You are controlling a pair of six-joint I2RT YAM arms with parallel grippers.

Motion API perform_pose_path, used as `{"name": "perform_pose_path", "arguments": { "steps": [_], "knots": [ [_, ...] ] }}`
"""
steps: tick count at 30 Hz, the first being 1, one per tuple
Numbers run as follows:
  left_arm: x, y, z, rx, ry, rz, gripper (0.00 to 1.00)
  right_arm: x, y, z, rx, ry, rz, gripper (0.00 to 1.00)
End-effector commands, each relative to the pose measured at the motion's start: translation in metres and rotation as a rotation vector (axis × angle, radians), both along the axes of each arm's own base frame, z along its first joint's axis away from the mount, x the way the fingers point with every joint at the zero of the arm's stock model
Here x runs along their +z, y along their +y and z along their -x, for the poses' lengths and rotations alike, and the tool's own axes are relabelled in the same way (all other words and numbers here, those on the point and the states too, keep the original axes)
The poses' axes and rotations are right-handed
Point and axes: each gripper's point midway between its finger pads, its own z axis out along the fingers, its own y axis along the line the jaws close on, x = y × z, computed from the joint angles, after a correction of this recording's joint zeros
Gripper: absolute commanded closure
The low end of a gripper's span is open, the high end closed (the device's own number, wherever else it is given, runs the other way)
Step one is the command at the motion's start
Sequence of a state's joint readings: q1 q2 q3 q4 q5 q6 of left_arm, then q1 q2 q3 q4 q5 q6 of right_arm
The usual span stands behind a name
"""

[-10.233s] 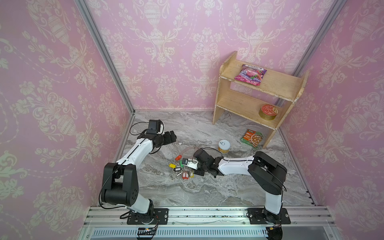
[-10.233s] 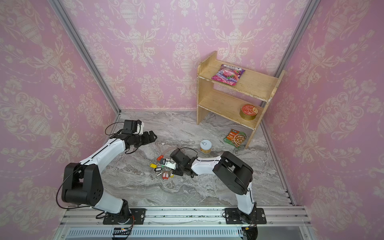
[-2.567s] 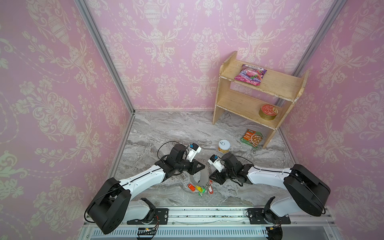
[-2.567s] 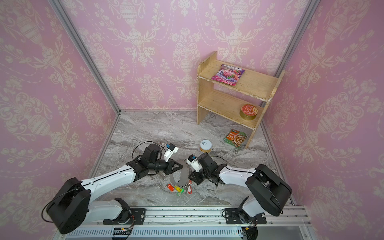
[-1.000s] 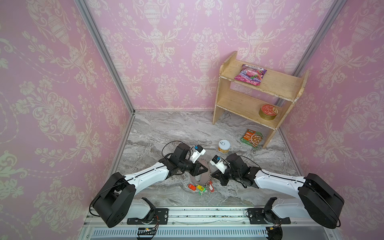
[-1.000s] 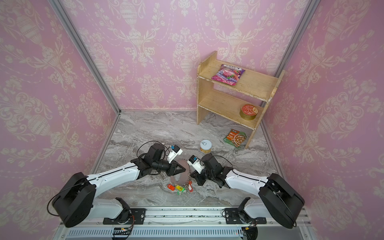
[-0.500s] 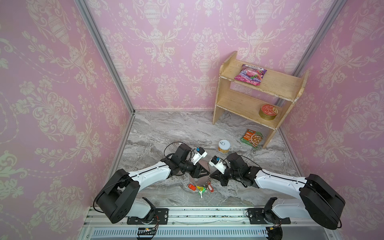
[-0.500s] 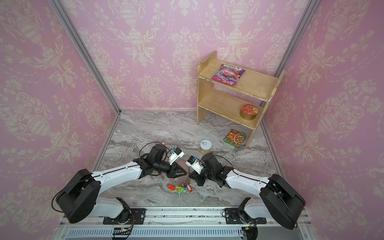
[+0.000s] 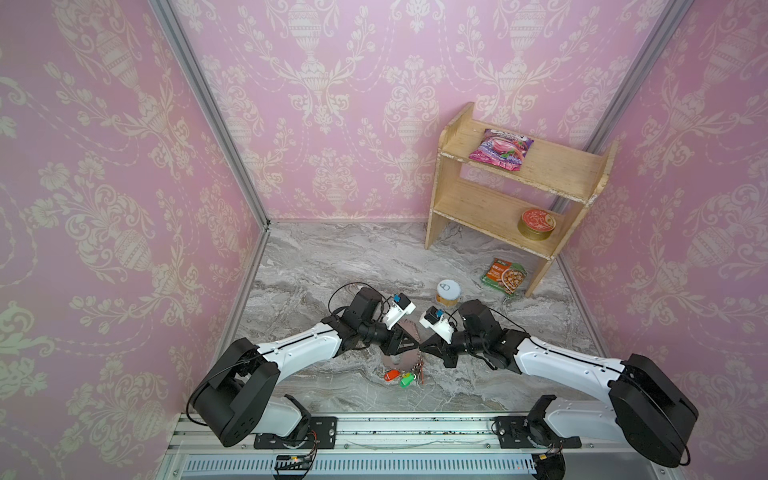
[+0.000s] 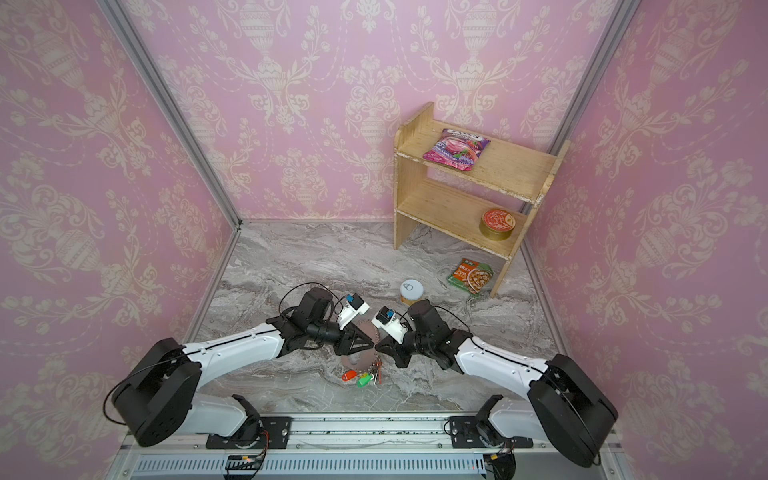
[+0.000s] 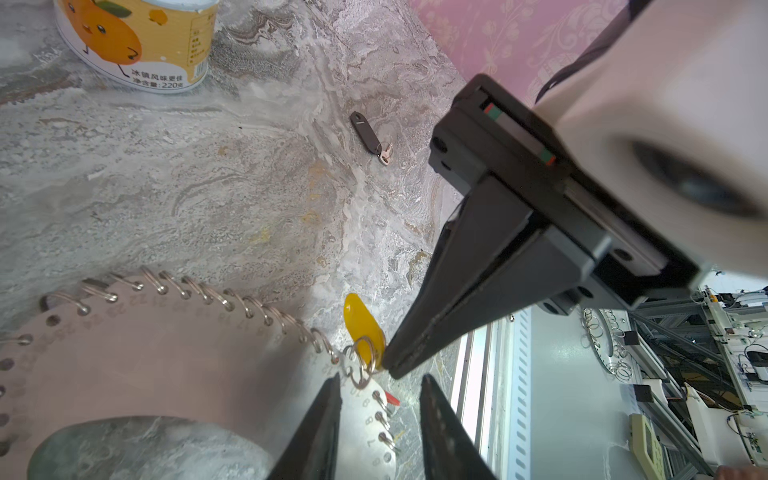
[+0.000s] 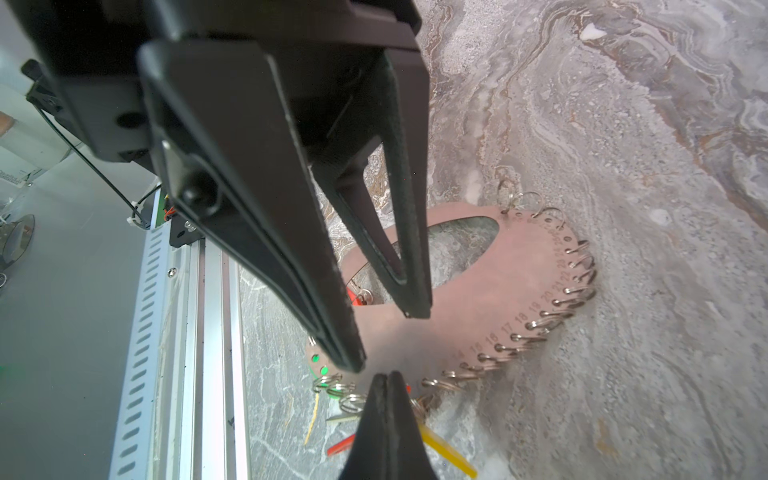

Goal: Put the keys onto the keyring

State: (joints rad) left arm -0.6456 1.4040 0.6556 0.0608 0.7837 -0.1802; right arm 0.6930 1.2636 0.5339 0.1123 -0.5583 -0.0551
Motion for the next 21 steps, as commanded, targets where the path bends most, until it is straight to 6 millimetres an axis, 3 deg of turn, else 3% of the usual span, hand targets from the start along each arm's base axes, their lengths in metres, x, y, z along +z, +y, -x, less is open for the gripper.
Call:
{"name": "perform_pose_path", "arguments": {
  "steps": [1, 14, 21],
  "knots": [
    [-0.005, 0.002, -0.002, -0.003, -0.038, -0.034, 0.67, 0.009, 0.002, -0.004, 0.005, -0.015, -0.015, 1.0],
    [-0.009, 0.002, -0.003, 0.002, -0.027, -0.044, 0.71, -0.031, -0.028, 0.019, -0.132, 0.187, 0.128, 1.0],
    [-0.01, 0.003, -0.003, 0.007, -0.031, -0.051, 0.72, -0.048, -0.031, 0.03, -0.192, 0.311, 0.226, 0.96]
  ]
}}
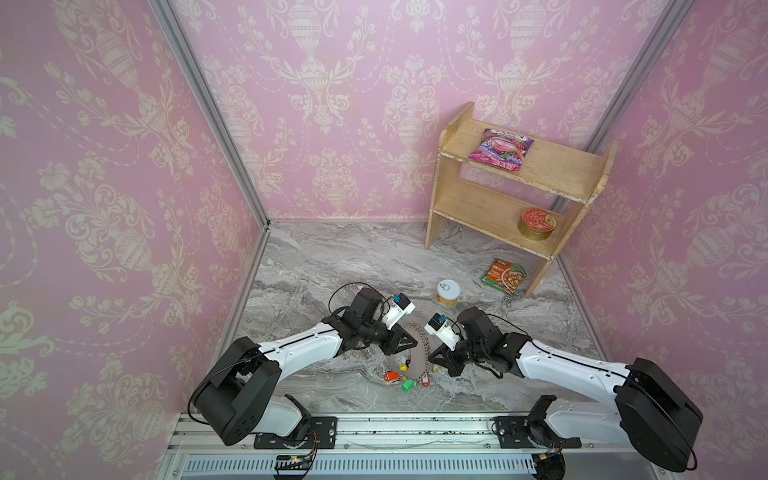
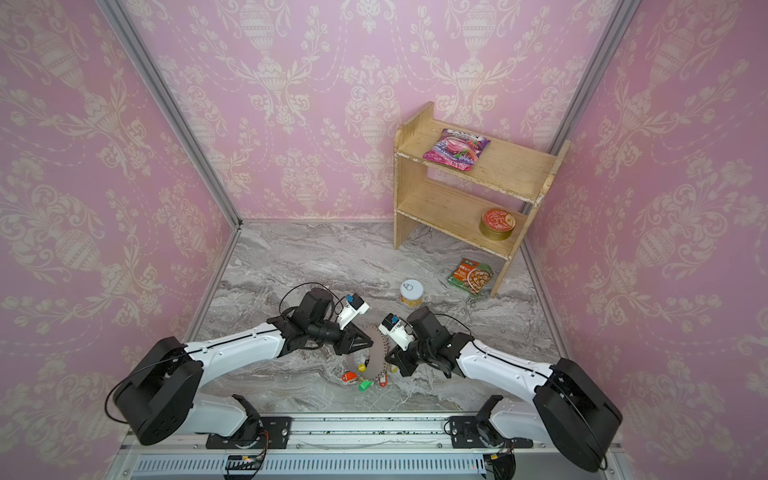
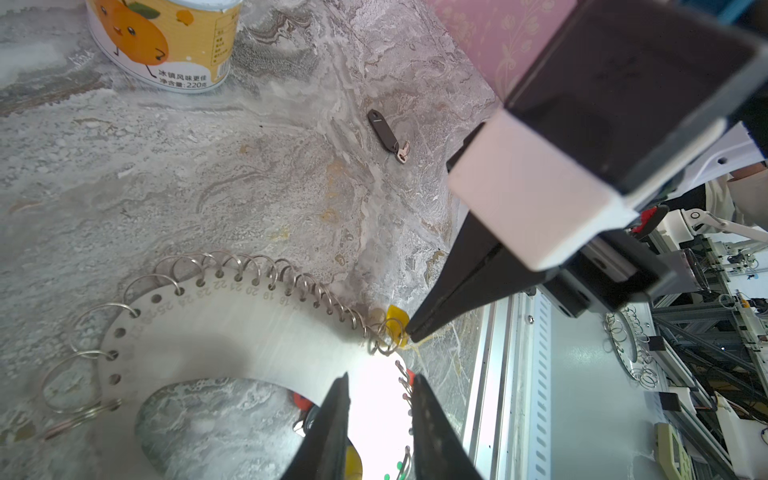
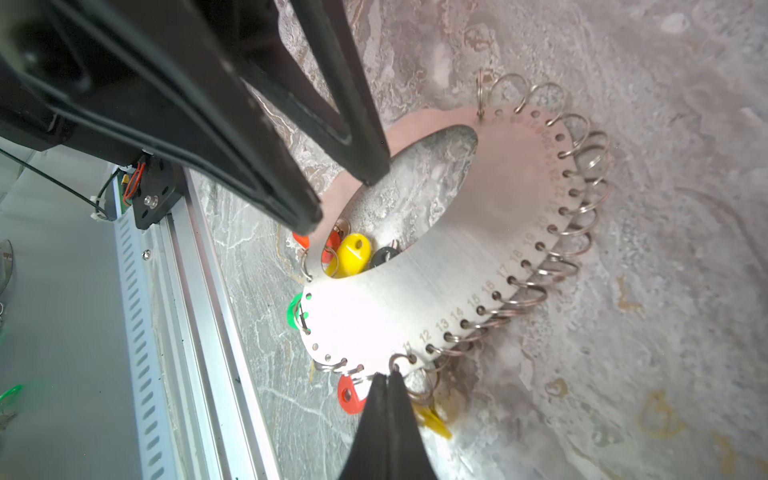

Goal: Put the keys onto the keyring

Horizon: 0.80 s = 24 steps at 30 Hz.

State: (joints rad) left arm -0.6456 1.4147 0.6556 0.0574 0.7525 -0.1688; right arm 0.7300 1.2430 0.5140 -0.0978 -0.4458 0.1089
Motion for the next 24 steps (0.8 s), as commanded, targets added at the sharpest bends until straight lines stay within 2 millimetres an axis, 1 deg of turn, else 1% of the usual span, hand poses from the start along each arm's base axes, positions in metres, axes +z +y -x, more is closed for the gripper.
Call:
{"name": "perform_pose_path", "arguments": {
  "steps": [1, 4, 11, 13, 14, 17, 20, 22, 24],
  "knots": [
    [-0.004, 0.002, 0.001, -0.007, -0.02, -0.028, 0.72, -0.008, -0.004, 0.009, -0.056, 0.089, 0.059, 0.96],
    [-0.005, 0.003, 0.001, -0.008, -0.025, -0.035, 0.73, -0.009, -0.007, 0.017, -0.064, 0.105, 0.081, 0.93],
    [-0.005, 0.004, 0.002, -0.011, -0.03, -0.042, 0.73, -0.015, -0.012, 0.033, -0.059, 0.157, 0.135, 0.7],
    [-0.005, 0.005, 0.002, -0.009, -0.033, -0.045, 0.72, -0.01, -0.016, 0.026, -0.082, 0.119, 0.148, 0.67],
    [-0.004, 0.005, 0.002, -0.008, -0.037, -0.044, 0.72, -0.004, -0.018, 0.019, -0.108, 0.075, 0.148, 0.65],
    [-0.004, 0.006, 0.002, -0.006, -0.039, -0.048, 0.72, 0.014, -0.021, -0.001, -0.163, -0.034, 0.113, 0.62],
    [-0.003, 0.006, 0.002, -0.005, -0.046, -0.048, 0.72, 0.029, -0.016, -0.015, -0.156, -0.106, 0.064, 0.61],
    [-0.002, 0.006, 0.002, -0.01, -0.049, -0.047, 0.71, 0.027, -0.012, -0.018, -0.101, -0.146, 0.072, 0.61],
    [-0.004, 0.006, 0.002, -0.012, -0.049, -0.053, 0.7, 0.021, -0.007, -0.019, -0.059, -0.164, 0.089, 0.62]
  ]
}}
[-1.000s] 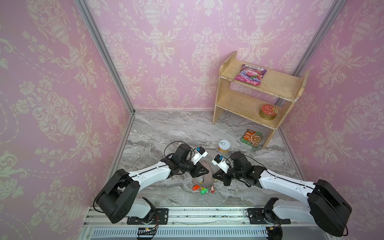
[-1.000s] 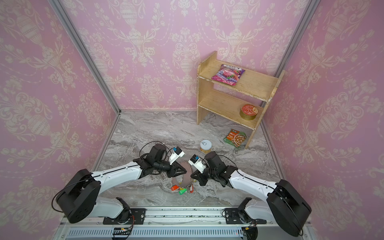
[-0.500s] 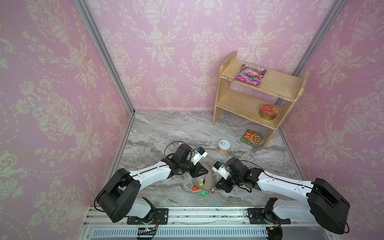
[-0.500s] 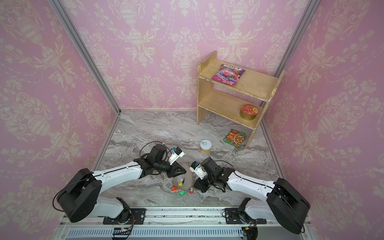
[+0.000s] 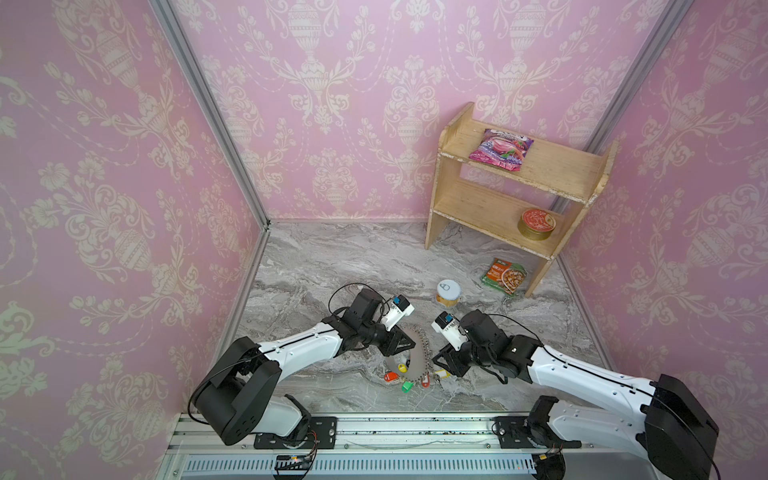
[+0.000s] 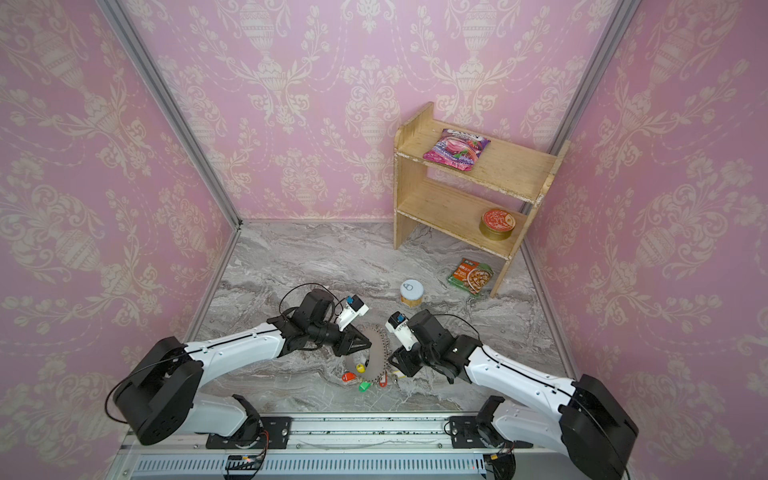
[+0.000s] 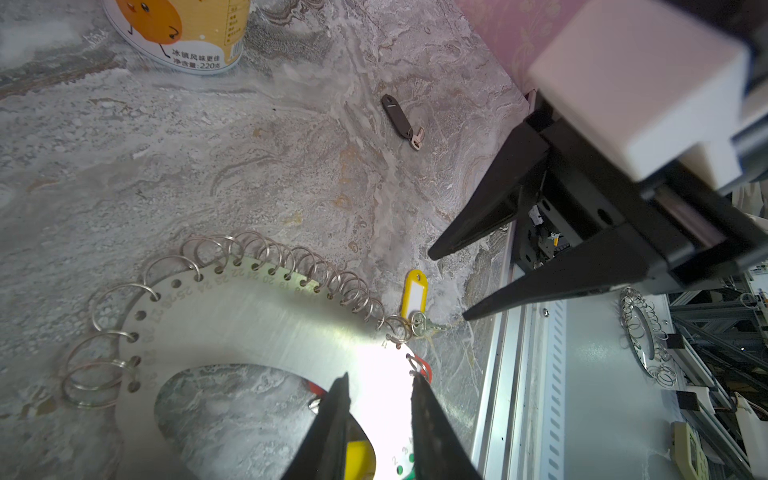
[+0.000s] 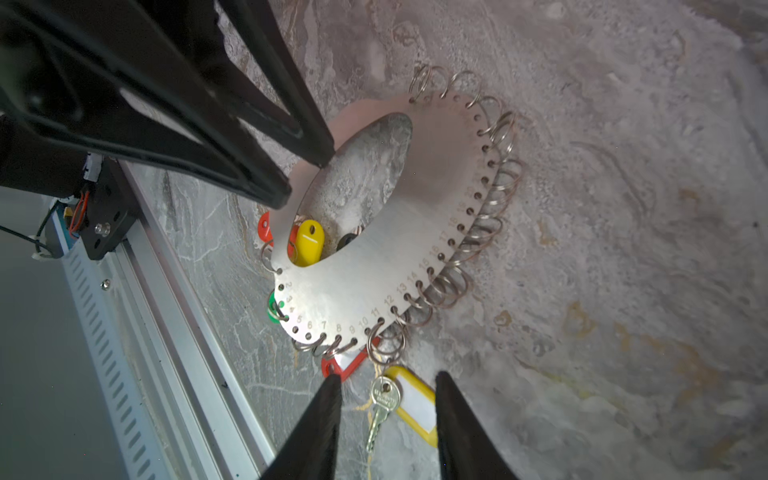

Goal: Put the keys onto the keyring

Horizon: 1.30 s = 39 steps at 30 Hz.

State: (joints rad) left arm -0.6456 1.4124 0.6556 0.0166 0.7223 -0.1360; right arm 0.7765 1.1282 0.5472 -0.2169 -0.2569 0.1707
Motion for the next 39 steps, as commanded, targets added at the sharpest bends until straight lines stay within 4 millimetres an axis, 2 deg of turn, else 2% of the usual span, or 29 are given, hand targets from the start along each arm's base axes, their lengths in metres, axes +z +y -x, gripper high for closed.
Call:
{"name": "perform_pose_path", "arguments": {
  "steps": [1, 4, 10, 17, 24, 39],
  "knots": [
    [0.004, 0.001, 0.001, -0.016, -0.04, -0.013, 0.68, -0.001, 0.009, -0.012, 0.078, -0.081, 0.033, 0.62],
    [0.004, 0.002, 0.001, -0.012, -0.043, -0.018, 0.64, -0.014, 0.009, -0.013, 0.11, -0.077, 0.097, 0.65],
    [0.005, 0.004, 0.001, -0.007, -0.045, -0.027, 0.63, -0.025, 0.006, -0.019, 0.081, -0.12, 0.175, 0.71],
    [0.004, 0.005, 0.002, -0.012, -0.047, -0.026, 0.62, -0.041, 0.004, -0.013, 0.077, -0.123, 0.24, 0.73],
    [0.007, 0.007, 0.002, -0.012, -0.054, -0.025, 0.61, -0.049, 0.008, -0.006, 0.104, -0.114, 0.283, 0.74],
    [0.011, 0.01, 0.002, -0.004, -0.079, -0.032, 0.61, -0.053, 0.021, -0.006, 0.17, -0.16, 0.289, 0.76]
  ]
}}
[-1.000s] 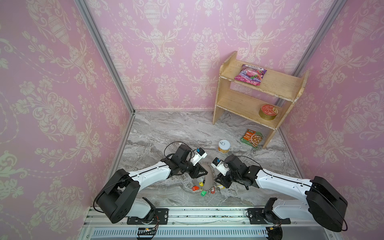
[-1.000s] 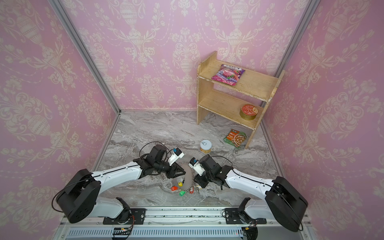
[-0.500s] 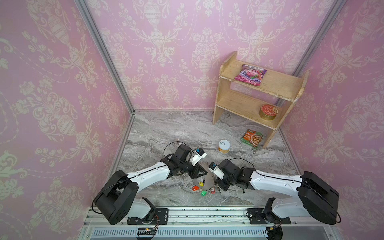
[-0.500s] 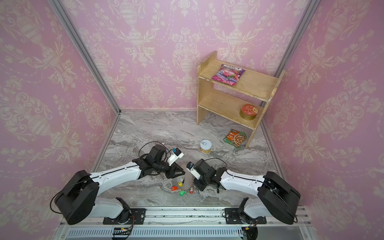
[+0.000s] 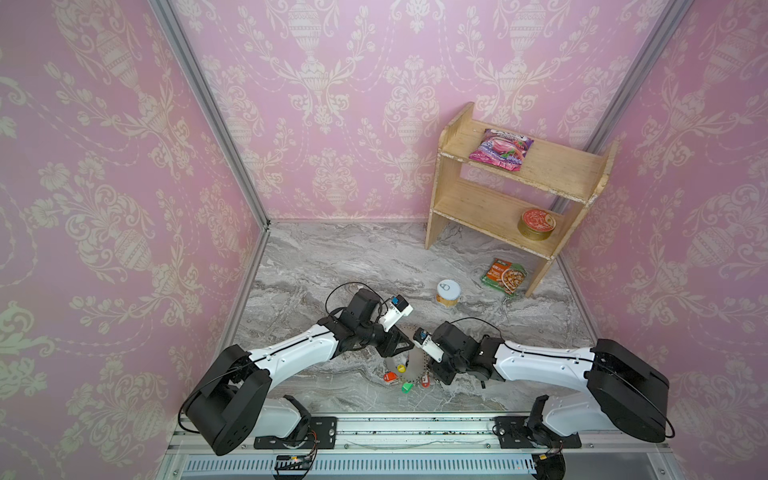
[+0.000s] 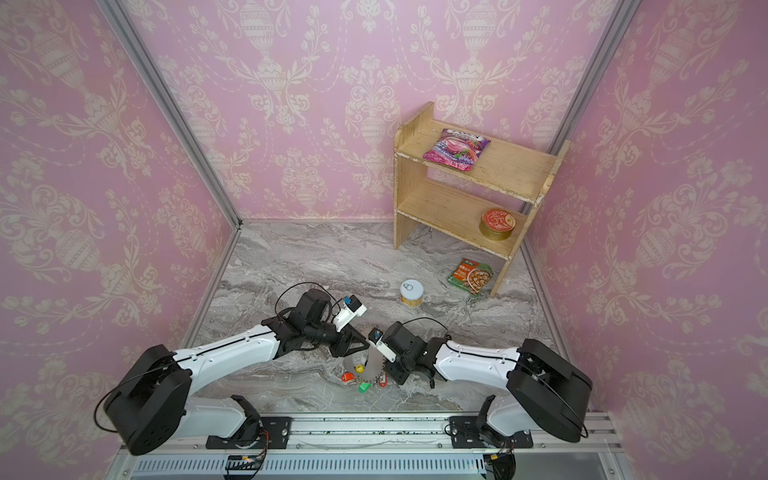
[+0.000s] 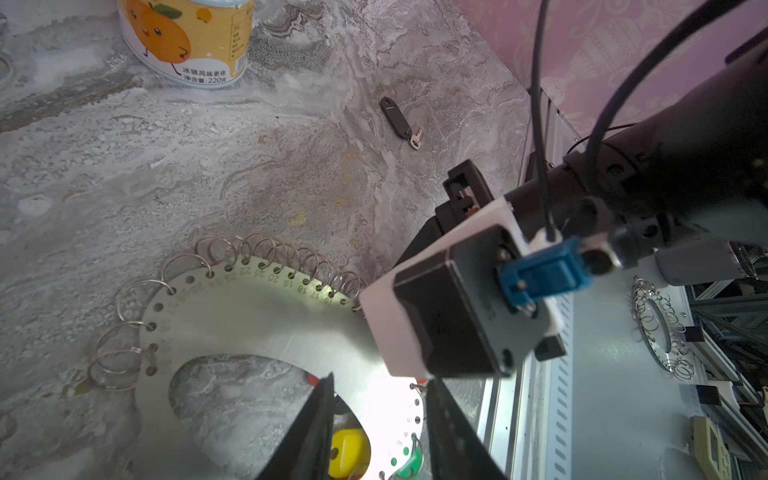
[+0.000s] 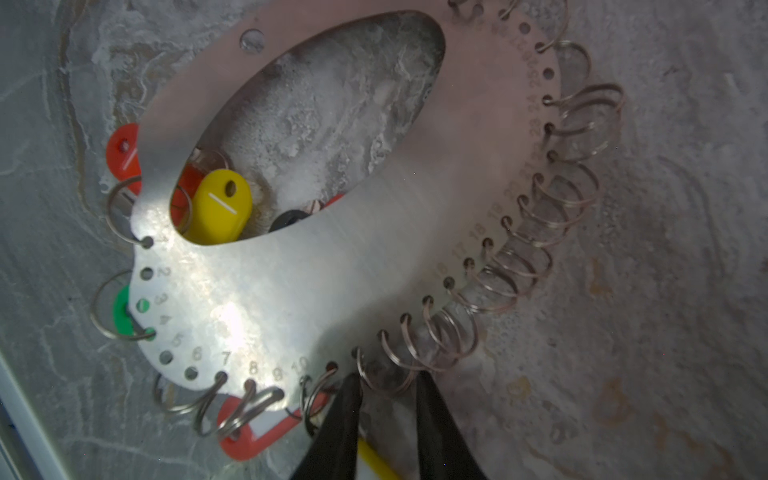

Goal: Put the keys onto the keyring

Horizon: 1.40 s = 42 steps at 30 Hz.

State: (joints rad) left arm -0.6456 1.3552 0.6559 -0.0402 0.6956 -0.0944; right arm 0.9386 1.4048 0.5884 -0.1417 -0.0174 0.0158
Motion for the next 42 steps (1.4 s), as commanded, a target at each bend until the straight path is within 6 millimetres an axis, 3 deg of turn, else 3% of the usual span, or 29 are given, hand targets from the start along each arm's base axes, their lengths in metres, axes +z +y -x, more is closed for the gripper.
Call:
{"name": "perform_pose_path", "arguments": {
  "steps": [1, 11, 19, 30, 34, 42],
  "knots": [
    [0.003, 0.003, -0.001, 0.001, -0.034, -0.016, 0.61, 0.005, 0.007, -0.004, 0.03, -0.028, 0.001, 0.77],
    [0.004, 0.005, -0.001, 0.006, -0.039, -0.02, 0.61, 0.006, 0.013, 0.001, 0.067, -0.021, -0.028, 0.89],
    [0.005, 0.006, 0.0, 0.005, -0.042, -0.025, 0.61, 0.022, 0.02, 0.002, 0.113, -0.066, -0.08, 0.96],
    [-0.001, 0.0, 0.006, -0.053, 0.009, -0.029, 0.6, 0.039, 0.024, 0.001, 0.135, -0.114, -0.134, 0.98],
    [-0.016, 0.002, 0.013, -0.107, 0.05, -0.077, 0.58, 0.039, 0.025, 0.0, 0.138, -0.121, -0.141, 0.99],
    [-0.021, -0.004, 0.011, -0.198, -0.051, -0.048, 0.59, 0.036, 0.029, 0.0, 0.141, -0.12, -0.158, 0.99]
  ]
}}
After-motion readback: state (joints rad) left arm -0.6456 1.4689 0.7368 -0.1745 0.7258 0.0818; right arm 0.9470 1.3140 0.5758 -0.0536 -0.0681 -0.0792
